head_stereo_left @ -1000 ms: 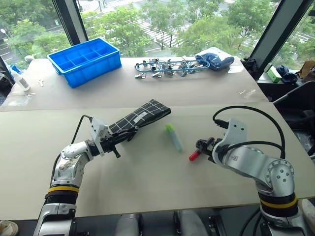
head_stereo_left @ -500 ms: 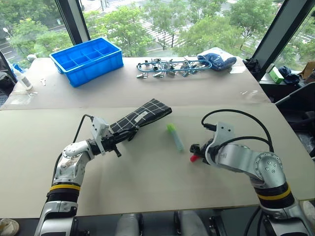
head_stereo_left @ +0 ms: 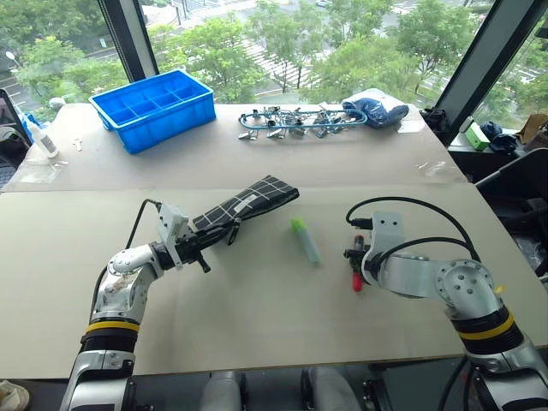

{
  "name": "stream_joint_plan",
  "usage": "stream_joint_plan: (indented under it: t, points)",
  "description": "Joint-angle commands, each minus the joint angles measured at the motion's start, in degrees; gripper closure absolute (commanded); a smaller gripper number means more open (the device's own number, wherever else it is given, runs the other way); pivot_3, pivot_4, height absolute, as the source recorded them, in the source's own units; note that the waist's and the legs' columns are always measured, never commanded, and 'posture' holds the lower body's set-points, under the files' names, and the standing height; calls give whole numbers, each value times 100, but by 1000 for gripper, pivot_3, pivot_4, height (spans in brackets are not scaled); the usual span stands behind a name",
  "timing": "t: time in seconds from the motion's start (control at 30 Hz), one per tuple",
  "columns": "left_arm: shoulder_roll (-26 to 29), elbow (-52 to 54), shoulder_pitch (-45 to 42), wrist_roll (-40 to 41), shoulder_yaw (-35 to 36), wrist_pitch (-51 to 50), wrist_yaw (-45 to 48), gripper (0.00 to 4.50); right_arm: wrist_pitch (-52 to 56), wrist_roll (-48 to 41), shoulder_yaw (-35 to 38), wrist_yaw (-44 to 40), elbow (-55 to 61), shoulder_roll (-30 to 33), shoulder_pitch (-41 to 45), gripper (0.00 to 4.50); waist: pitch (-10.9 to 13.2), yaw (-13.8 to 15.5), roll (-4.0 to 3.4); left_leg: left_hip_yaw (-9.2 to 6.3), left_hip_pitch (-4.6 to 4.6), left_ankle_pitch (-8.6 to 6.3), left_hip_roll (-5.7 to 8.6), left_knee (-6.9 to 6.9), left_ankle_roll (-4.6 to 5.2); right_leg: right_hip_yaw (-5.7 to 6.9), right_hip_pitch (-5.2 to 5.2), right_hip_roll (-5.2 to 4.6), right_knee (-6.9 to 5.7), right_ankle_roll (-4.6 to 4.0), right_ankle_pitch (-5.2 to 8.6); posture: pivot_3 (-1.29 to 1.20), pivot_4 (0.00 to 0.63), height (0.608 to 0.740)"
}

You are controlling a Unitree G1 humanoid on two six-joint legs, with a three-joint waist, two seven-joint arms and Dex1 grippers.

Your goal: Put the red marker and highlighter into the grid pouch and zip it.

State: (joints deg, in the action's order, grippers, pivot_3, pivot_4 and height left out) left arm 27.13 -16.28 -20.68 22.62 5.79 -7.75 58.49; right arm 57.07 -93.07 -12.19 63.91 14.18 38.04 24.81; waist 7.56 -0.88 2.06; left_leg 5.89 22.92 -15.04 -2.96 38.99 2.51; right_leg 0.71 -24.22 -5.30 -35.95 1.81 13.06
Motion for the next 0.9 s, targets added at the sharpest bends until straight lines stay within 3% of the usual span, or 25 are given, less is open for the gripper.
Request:
stream_joint_plan:
  t: [0.03,0.13,0.27,0.37,0.5,0.6,0.77,0.9]
  points:
    - [42,150,-59,75,127,124,-7,4500,210,692,151,-335,-326,72,-254,4056,-18,6,23,-1,-3,0,0,0,0,1,4,0,0,0,0,0,150,740]
    - [35,175,-51,77,130,125,-14,4500,321,1523,169,-898,-392,234,-242,4056,-33,32,44,-4,-3,0,1,2,1,2,8,-4,4,2,-1,0,150,740]
    - [35,217,-24,91,138,115,-7,4500,-459,3058,412,-2498,-913,628,47,4056,-34,77,44,-6,5,1,12,9,11,-1,10,-12,16,13,-8,0,150,740]
    - [43,252,9,109,150,90,15,4500,-1008,3738,678,-3621,-1183,754,212,4056,-26,90,32,-4,28,0,19,15,16,-1,-7,-15,21,21,-12,0,150,740]
    - [44,270,13,118,108,36,100,4500,-2587,5804,-250,-6100,-172,1752,108,4056,6,62,-20,-2,41,-4,16,10,24,-4,-24,-2,25,22,-12,0,150,740]
    - [38,238,-33,117,105,25,136,4500,-3562,7106,-858,-7182,400,2066,-40,4056,14,4,-36,-1,41,-4,14,4,24,-6,-33,9,24,13,-7,0,150,740]
    - [32,222,-86,120,76,-1,187,4500,-5370,9680,-1809,-8553,689,2397,146,4056,17,11,-40,-1,40,-3,16,9,22,-1,-32,5,18,11,-3,0,150,740]
    - [48,236,-93,130,65,-34,235,4500,-5750,10700,-1871,-8778,142,1933,547,4056,18,27,-39,3,41,-3,22,23,21,-1,-28,-1,18,19,-7,0,150,740]
